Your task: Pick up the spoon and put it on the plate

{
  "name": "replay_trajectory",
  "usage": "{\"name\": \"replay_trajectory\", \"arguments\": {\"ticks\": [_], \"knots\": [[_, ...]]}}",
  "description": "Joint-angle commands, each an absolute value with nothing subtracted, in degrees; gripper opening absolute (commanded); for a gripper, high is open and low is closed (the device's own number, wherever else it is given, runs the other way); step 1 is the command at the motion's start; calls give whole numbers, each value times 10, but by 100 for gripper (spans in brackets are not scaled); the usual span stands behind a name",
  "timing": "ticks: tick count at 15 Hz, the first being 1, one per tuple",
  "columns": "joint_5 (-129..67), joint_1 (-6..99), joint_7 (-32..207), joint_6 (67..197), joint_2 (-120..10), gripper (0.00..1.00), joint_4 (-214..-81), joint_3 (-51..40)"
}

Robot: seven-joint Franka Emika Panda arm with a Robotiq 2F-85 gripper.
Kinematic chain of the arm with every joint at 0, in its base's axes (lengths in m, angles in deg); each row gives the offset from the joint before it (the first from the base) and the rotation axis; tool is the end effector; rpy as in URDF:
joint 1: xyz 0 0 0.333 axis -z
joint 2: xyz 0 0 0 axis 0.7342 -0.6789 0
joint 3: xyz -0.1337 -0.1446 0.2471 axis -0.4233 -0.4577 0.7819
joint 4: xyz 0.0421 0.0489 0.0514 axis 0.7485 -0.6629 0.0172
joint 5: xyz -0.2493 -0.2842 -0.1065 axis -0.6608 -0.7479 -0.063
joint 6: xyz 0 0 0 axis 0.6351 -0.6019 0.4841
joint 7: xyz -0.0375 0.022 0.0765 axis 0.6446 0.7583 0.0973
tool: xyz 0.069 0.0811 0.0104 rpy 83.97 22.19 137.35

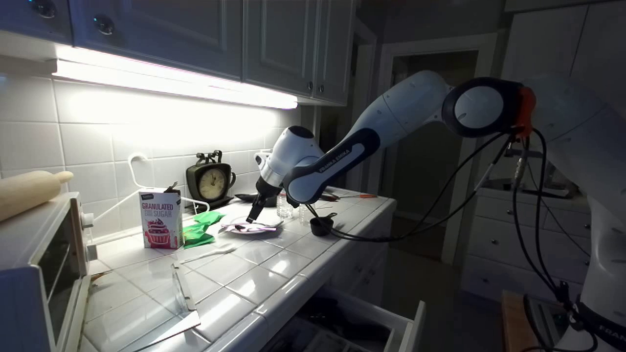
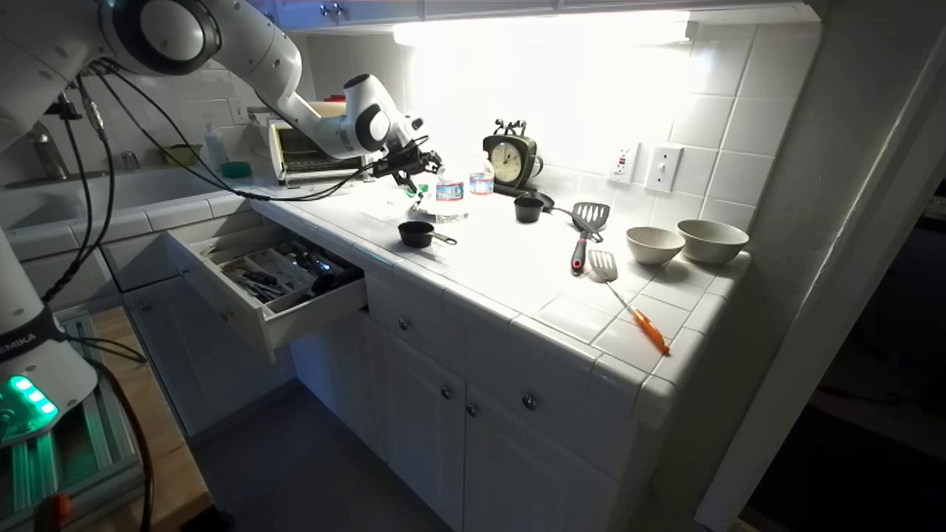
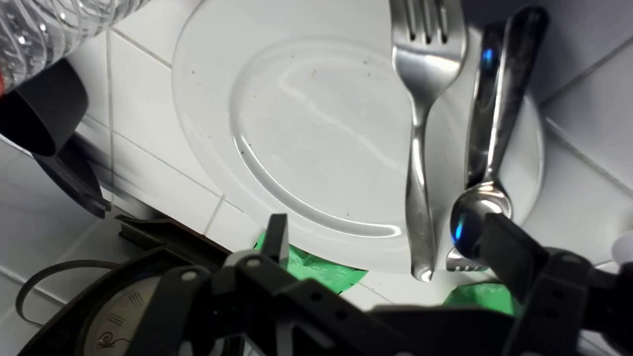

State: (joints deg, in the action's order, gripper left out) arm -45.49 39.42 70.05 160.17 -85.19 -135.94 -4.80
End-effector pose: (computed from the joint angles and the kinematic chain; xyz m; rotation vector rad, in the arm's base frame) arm 0.7681 0.0890 0.2824 2.6418 0.8209 0.8350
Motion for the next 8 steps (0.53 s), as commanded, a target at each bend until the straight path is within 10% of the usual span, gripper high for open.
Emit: {"name": "replay_trajectory", "arguments": {"ticks": [1, 8], "knots": [[-453, 371, 764, 1550, -795, 100, -1417, -70], [-420, 377, 831, 1380, -706, 100, -1479, -37]]}}
